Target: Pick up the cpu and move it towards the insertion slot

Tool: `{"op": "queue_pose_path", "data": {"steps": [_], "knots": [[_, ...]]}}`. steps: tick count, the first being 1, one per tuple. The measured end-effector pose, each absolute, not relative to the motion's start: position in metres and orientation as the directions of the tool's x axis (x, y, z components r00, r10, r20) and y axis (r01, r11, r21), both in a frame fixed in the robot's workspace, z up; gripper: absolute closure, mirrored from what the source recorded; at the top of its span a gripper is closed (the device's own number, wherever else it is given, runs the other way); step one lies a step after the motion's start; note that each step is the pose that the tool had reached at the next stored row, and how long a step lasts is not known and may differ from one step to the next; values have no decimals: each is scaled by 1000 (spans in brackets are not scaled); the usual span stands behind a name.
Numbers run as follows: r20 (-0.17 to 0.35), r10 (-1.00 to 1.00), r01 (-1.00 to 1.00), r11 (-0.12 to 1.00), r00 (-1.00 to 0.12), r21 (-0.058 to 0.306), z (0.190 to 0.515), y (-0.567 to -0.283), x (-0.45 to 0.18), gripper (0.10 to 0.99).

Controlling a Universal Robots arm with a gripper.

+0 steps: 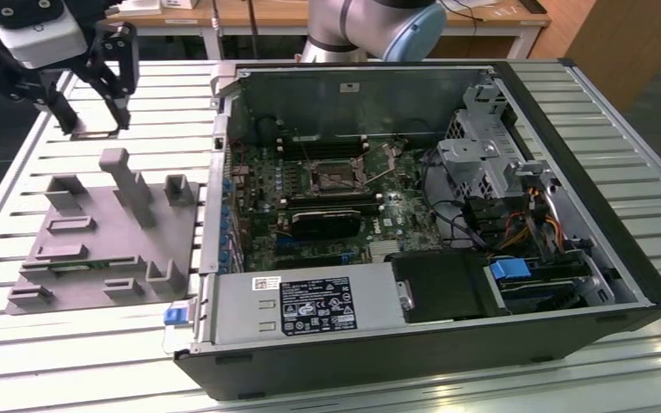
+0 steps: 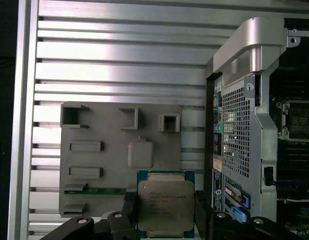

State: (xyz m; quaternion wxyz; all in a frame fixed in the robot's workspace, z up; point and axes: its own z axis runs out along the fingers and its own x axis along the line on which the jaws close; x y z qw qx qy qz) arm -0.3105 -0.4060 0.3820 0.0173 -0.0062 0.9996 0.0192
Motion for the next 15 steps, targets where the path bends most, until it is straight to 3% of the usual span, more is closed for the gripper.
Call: {"op": "queue_pose_path", "data": {"steps": [15], "knots": [[-35, -12, -13, 999, -999, 38, 382, -406, -269, 545]]}}
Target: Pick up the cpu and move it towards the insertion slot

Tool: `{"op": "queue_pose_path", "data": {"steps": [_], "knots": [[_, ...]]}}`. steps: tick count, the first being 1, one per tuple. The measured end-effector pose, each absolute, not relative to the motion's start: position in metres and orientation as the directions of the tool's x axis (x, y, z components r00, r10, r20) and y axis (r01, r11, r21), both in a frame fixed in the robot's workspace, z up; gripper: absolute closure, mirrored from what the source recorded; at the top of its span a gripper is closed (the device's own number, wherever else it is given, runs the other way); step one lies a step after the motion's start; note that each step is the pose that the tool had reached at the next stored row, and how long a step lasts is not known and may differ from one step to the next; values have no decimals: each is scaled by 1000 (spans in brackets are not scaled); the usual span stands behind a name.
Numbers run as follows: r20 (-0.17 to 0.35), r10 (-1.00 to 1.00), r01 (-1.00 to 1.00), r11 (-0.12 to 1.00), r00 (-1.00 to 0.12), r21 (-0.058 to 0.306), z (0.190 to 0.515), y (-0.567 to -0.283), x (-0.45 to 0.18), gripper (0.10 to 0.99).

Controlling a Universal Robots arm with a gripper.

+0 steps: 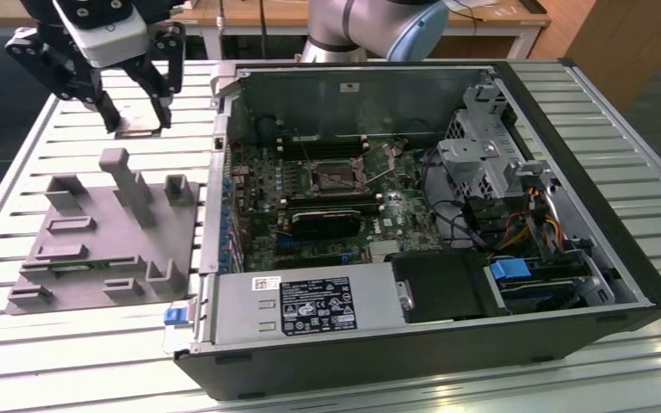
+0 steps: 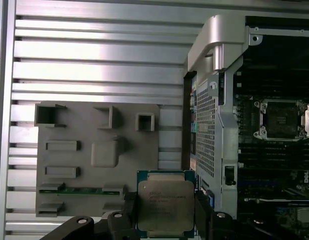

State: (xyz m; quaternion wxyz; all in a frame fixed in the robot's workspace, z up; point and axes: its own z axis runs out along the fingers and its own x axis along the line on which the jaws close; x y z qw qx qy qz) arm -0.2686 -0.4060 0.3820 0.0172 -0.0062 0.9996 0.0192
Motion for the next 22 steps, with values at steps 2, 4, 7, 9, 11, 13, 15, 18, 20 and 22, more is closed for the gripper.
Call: {"op": "queue_pose_path", "data": {"steps": [2, 4, 7, 9, 11, 13, 15, 18, 20, 22], "knots": [[-35, -12, -13, 999, -999, 38, 382, -406, -263, 545], [-35, -12, -13, 999, -999, 38, 382, -406, -257, 545], [-35, -12, -13, 999, -999, 38, 382, -406, -246, 545], [-35, -12, -13, 999, -999, 38, 382, -406, -239, 545], [-35, -12, -13, 999, -999, 38, 382, -406, -231, 545], [-35, -12, -13, 999, -999, 38, 382, -406, -223, 545], [-35, -12, -13, 999, -999, 38, 382, -406, -215, 545], [-35, -12, -13, 999, -999, 38, 382, -406, -202, 545], [-35, -12, -13, 999, -999, 38, 382, -406, -194, 545], [-35, -12, -13, 999, -999, 38, 382, -406, -185, 545]]}}
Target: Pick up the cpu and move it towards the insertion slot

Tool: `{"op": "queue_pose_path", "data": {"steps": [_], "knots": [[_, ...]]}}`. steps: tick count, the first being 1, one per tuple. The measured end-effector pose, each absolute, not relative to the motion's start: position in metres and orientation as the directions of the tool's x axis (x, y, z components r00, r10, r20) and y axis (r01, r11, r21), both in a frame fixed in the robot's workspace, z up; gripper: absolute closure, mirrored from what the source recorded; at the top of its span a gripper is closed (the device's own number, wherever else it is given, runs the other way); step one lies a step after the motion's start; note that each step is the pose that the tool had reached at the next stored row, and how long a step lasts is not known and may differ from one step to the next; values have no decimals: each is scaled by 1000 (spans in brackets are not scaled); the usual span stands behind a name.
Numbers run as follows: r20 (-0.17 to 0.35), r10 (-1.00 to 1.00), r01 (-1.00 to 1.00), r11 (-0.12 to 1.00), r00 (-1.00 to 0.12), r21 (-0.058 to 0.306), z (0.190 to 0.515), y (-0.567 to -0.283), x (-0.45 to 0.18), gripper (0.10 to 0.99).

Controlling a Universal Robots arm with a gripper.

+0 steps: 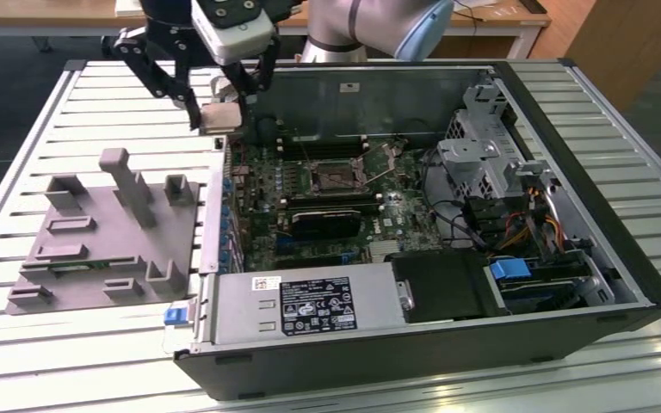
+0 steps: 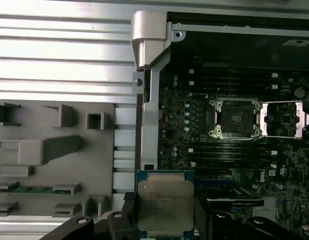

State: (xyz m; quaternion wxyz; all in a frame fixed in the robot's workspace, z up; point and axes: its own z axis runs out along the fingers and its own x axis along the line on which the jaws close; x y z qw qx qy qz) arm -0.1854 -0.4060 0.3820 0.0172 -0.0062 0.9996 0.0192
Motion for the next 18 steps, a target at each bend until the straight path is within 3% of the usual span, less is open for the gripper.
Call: {"op": "queue_pose_path", "data": {"steps": [18], "knots": [[-34, -12, -13, 999, -999, 38, 382, -406, -106, 545]]}}
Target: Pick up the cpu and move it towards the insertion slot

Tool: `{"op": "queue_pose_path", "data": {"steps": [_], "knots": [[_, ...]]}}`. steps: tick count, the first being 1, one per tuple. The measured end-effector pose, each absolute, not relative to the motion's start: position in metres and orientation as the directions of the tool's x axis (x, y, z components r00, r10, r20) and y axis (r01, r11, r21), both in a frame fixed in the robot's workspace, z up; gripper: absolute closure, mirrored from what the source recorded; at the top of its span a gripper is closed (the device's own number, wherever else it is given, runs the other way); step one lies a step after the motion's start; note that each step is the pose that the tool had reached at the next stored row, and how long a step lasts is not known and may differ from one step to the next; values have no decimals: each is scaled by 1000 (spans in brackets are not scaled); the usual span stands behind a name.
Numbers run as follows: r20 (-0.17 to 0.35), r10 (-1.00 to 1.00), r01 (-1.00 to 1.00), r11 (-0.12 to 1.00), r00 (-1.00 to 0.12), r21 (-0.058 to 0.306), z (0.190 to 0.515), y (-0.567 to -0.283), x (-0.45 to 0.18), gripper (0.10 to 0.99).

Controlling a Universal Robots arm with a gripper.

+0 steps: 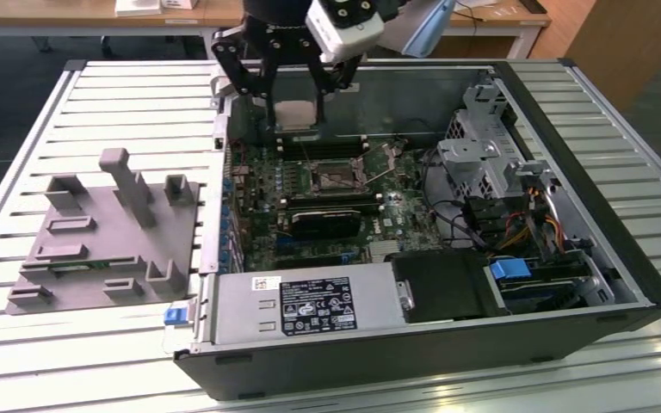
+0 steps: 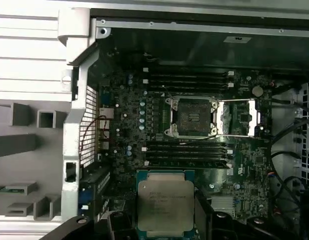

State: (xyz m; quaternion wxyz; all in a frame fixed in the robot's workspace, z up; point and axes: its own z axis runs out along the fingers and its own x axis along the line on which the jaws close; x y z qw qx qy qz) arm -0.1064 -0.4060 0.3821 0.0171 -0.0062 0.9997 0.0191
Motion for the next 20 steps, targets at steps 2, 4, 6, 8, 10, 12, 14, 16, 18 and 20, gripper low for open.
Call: {"op": "queue_pose_path", "data": {"steps": [2, 4, 6, 8, 10, 12, 14, 16, 18, 20], "knots": [[-35, -12, -13, 999, -999, 38, 382, -406, -98, 545], [-35, -12, -13, 999, -999, 38, 382, -406, -88, 545], [-34, -12, -13, 999, -999, 38, 382, -406, -79, 545], [-34, -12, -13, 999, -999, 38, 382, -406, -70, 545], [-34, -12, -13, 999, -999, 38, 382, -406, -61, 545], [-34, -12, -13, 999, -999, 38, 382, -406, -52, 545], [-34, -12, -13, 999, -999, 38, 382, -406, -44, 545], [-34, -12, -13, 999, -999, 38, 382, -406, -39, 545], [-34, -12, -13, 999, -999, 38, 381, -405, -35, 545], [-34, -12, -13, 999, -999, 38, 380, -402, -32, 545]]}}
